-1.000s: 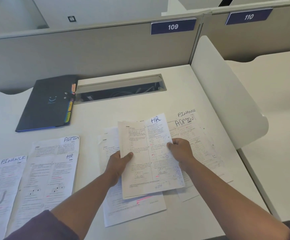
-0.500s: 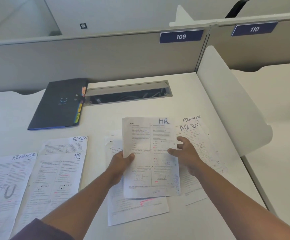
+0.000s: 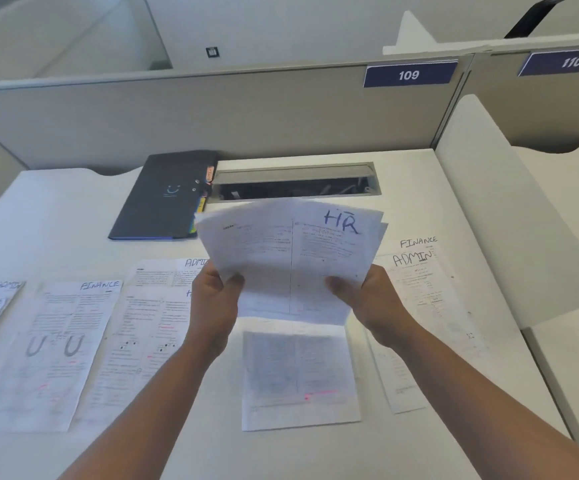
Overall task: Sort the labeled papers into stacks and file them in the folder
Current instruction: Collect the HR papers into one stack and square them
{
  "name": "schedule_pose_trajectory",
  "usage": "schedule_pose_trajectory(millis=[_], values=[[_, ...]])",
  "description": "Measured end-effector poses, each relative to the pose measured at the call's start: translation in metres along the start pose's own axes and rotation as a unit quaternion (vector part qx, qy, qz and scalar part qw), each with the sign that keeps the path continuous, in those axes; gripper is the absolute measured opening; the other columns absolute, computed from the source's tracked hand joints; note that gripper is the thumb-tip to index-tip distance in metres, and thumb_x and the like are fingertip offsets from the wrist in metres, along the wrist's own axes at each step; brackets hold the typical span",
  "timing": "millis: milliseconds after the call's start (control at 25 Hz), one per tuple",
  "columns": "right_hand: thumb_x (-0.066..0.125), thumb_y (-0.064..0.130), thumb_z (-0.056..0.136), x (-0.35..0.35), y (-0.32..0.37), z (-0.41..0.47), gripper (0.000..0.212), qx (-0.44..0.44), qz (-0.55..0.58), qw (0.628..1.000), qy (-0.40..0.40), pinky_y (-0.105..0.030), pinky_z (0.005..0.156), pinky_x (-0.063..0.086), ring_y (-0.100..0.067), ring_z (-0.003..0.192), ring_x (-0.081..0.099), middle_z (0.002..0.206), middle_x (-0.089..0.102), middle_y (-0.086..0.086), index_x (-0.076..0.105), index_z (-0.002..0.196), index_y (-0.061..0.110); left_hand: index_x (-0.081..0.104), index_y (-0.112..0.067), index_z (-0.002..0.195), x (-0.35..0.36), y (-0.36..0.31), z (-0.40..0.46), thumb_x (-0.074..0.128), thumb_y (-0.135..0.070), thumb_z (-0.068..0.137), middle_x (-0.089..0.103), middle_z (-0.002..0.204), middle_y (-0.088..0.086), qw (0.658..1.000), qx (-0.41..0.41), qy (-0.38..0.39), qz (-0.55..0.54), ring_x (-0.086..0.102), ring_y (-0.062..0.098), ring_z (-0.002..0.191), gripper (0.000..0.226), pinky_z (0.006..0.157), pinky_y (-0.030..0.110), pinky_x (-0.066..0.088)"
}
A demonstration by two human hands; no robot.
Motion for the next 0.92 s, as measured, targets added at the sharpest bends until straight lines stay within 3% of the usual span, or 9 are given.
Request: schedule_pose_trajectory(millis=[80, 160, 240, 360, 520, 680, 800, 920], values=[[0.067, 0.010, 0.098, 0.015, -0.012, -0.006, 0.007, 0.016, -0.049, 0.999, 0.015, -0.029, 0.058, 0.043, -0.022, 0.067, 0.051, 0.076, 0.061, -0.011, 0.069, 0.099, 0.003, 0.074, -0.036, 0.084, -0.012, 0.014, -0.011, 0.055, -0.010, 0.081, 0.074, 0.084, -0.015, 1.000, -0.017, -0.020, 0.000, 0.067, 0.002, 0.080, 0.032, 0.067, 0.012, 0.053], [0.063, 0.008, 0.099, 0.028, -0.030, -0.012, 0.020, 0.051, -0.071, 0.995, 0.041, -0.033, 0.062, 0.033, -0.022, 0.070, 0.039, 0.076, 0.048, -0.015, 0.057, 0.103, -0.011, 0.074, -0.031, 0.083, -0.018, 0.033, -0.023, 0.056, -0.015, 0.081, 0.072, 0.082, -0.012, 0.999, -0.041, -0.007, -0.008, 0.064, 0.005, 0.078, 0.024, 0.068, 0.015, 0.052], [0.060, 0.008, 0.097, 0.034, -0.036, -0.015, 0.032, 0.062, -0.081, 0.994, 0.049, -0.039, 0.068, 0.031, -0.023, 0.076, 0.038, 0.078, 0.047, -0.024, 0.049, 0.110, -0.019, 0.074, -0.028, 0.083, -0.025, 0.038, -0.028, 0.056, -0.016, 0.084, 0.071, 0.084, -0.010, 0.999, -0.038, -0.008, -0.018, 0.064, 0.005, 0.079, 0.021, 0.071, 0.021, 0.052], [0.060, 0.015, 0.093, 0.040, -0.029, -0.013, 0.035, 0.040, -0.080, 0.995, 0.055, -0.039, 0.068, 0.035, -0.024, 0.076, 0.042, 0.086, 0.051, -0.035, 0.051, 0.109, -0.015, 0.073, -0.032, 0.085, -0.032, 0.032, -0.024, 0.054, -0.014, 0.084, 0.072, 0.086, -0.011, 0.999, -0.008, -0.029, -0.027, 0.066, 0.001, 0.082, 0.026, 0.068, 0.017, 0.054], [0.059, 0.015, 0.089, 0.042, -0.035, -0.012, 0.036, 0.048, -0.078, 0.994, 0.062, -0.040, 0.068, 0.034, -0.028, 0.075, 0.041, 0.079, 0.050, -0.023, 0.052, 0.106, -0.015, 0.076, -0.031, 0.082, -0.023, 0.040, -0.028, 0.054, -0.011, 0.079, 0.076, 0.084, -0.009, 0.998, -0.042, -0.012, -0.040, 0.071, 0.002, 0.079, 0.030, 0.065, 0.015, 0.055], [0.059, 0.010, 0.093, 0.041, -0.044, -0.011, 0.024, 0.040, -0.086, 0.993, 0.068, -0.042, 0.070, 0.041, -0.046, 0.074, 0.048, 0.099, 0.057, -0.039, 0.058, 0.110, -0.007, 0.078, -0.031, 0.090, -0.025, 0.052, -0.030, 0.057, -0.013, 0.080, 0.078, 0.092, -0.006, 0.998, -0.057, -0.004, -0.029, 0.073, 0.007, 0.087, 0.030, 0.069, 0.018, 0.057], [0.060, 0.018, 0.088, 0.042, -0.047, -0.012, 0.021, 0.049, -0.073, 0.994, 0.063, -0.037, 0.069, 0.048, -0.025, 0.077, 0.058, 0.094, 0.066, -0.024, 0.066, 0.105, 0.008, 0.079, -0.036, 0.099, -0.024, 0.055, -0.035, 0.067, -0.027, 0.076, 0.080, 0.103, -0.004, 0.997, -0.063, 0.035, -0.024, 0.075, 0.010, 0.096, 0.028, 0.075, 0.018, 0.058], [0.064, 0.021, 0.091, 0.041, -0.047, -0.008, 0.013, 0.057, -0.077, 0.994, 0.057, -0.033, 0.065, 0.046, -0.022, 0.073, 0.055, 0.083, 0.063, -0.014, 0.067, 0.100, 0.011, 0.076, -0.047, 0.106, -0.028, 0.049, -0.035, 0.077, -0.035, 0.076, 0.079, 0.114, -0.010, 0.996, -0.056, 0.063, 0.015, 0.074, 0.009, 0.105, 0.032, 0.078, 0.015, 0.058]])
Point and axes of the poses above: each hand's wrist, its own z-axis towards the middle knuckle, its own x-axis out of the palm, y = z × x, the point moved 8 cm from there along z, towards the middle knuckle
